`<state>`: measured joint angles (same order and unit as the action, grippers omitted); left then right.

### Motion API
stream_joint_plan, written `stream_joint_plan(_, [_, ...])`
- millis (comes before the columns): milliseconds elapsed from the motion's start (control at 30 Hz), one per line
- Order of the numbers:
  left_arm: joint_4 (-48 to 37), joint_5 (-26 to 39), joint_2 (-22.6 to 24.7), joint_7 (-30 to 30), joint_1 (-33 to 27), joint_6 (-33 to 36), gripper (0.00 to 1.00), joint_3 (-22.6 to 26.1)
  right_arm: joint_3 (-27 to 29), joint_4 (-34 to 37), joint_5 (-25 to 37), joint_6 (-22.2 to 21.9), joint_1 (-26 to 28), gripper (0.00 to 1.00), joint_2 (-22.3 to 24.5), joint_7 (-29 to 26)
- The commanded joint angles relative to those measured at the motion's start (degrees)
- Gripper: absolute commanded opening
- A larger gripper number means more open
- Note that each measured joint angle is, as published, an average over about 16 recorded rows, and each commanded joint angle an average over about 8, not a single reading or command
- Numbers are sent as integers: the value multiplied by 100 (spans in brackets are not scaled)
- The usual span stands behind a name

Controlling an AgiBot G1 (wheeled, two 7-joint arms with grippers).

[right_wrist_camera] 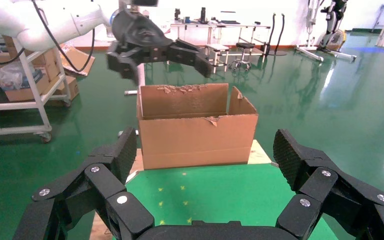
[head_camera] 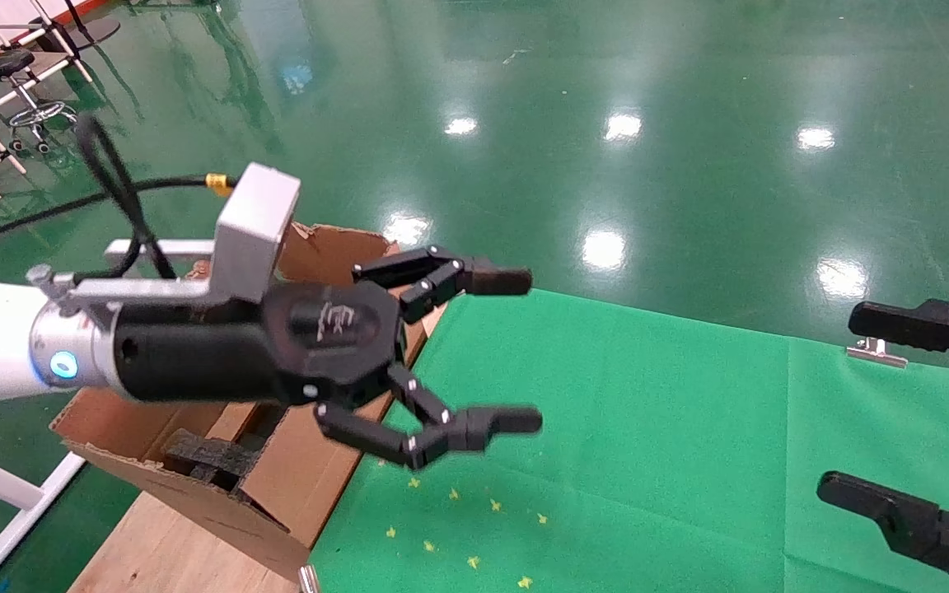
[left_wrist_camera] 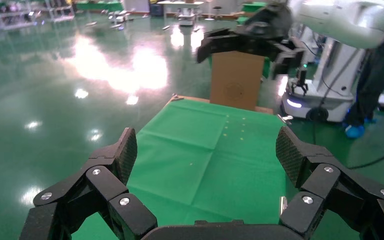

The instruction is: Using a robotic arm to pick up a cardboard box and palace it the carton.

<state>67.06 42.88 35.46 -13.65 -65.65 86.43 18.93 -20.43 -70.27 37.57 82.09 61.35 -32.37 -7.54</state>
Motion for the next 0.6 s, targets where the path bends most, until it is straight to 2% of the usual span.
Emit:
stream_joint_plan(33, [222, -35, -15, 99, 139, -25, 100, -99, 0, 0, 0, 0, 0, 100, 0, 0])
stream_joint_plan(300, [792, -128, -53, 329, 497, -85, 100, -352, 0, 1, -1, -1, -1, 100, 0, 0])
stream_joint_plan(600, [776, -141, -56, 323, 493, -93, 100, -352, 0, 1, -1, -2, -1, 100, 0, 0])
